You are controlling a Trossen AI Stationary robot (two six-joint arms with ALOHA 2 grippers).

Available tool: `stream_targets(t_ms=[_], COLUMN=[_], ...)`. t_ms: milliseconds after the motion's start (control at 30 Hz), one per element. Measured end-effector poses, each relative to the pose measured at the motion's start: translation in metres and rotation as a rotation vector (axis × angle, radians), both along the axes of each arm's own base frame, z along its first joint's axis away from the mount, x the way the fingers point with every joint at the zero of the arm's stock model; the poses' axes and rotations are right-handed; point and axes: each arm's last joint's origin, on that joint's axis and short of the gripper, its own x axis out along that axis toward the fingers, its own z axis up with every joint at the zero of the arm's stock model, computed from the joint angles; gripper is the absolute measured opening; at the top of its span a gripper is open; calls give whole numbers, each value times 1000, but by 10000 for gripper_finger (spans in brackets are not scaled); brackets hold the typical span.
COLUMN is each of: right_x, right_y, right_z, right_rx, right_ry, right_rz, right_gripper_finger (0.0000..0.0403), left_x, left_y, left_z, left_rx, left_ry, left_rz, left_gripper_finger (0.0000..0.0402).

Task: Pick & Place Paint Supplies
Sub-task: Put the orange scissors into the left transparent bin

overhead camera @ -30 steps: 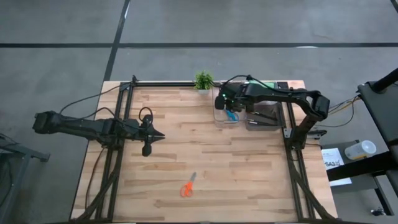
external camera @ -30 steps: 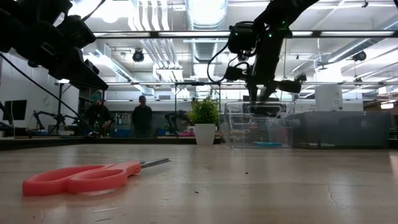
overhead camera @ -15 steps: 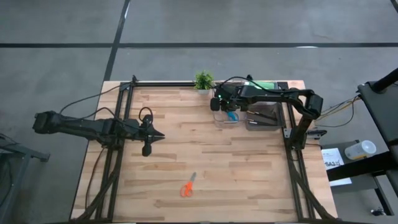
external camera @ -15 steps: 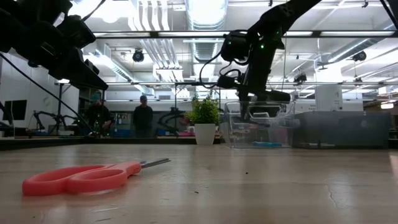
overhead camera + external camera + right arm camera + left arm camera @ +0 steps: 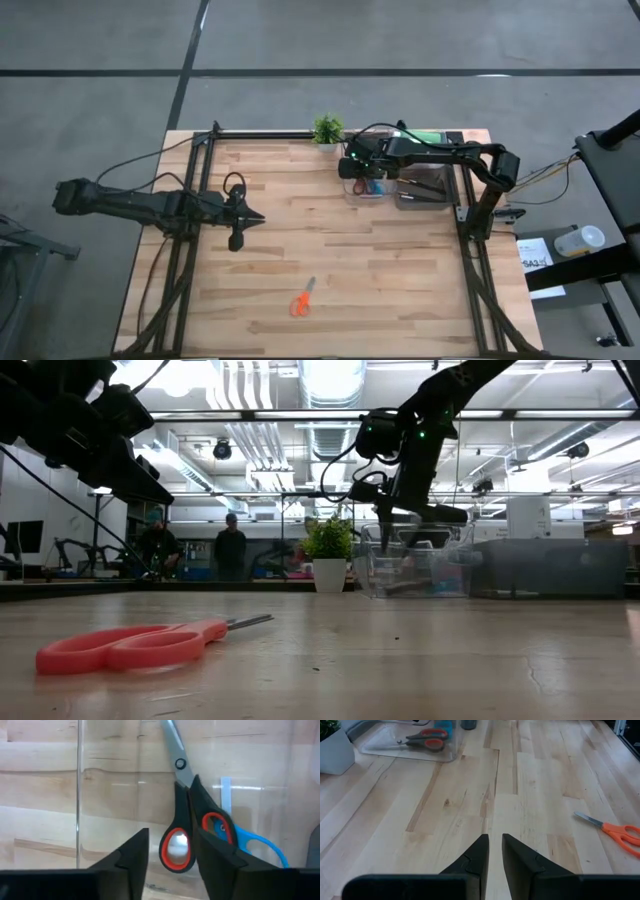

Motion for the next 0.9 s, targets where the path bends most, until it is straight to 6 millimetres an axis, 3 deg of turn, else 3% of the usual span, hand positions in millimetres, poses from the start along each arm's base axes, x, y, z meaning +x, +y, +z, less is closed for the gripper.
stream_targets(t_ms=[267, 533, 733, 900], right_x=[0, -1, -7, -11], right_y=[0, 1, 7, 30], right_z=[0, 4, 28, 57], right_rx=[6, 8, -80, -182], right_ry=[-6, -11, -31, -76], right_rz=[-17, 40, 214, 403], right_gripper_finger=[204, 208, 208, 209], left_x=[0, 0, 0, 0], left_y=[0, 0, 0, 0], left_z=[0, 0, 0, 0], left_rx=[0, 0, 0, 0], left_ry=[0, 0, 0, 0], left_rz=[0, 0, 0, 1], left_gripper_finger=[62, 62, 62, 62])
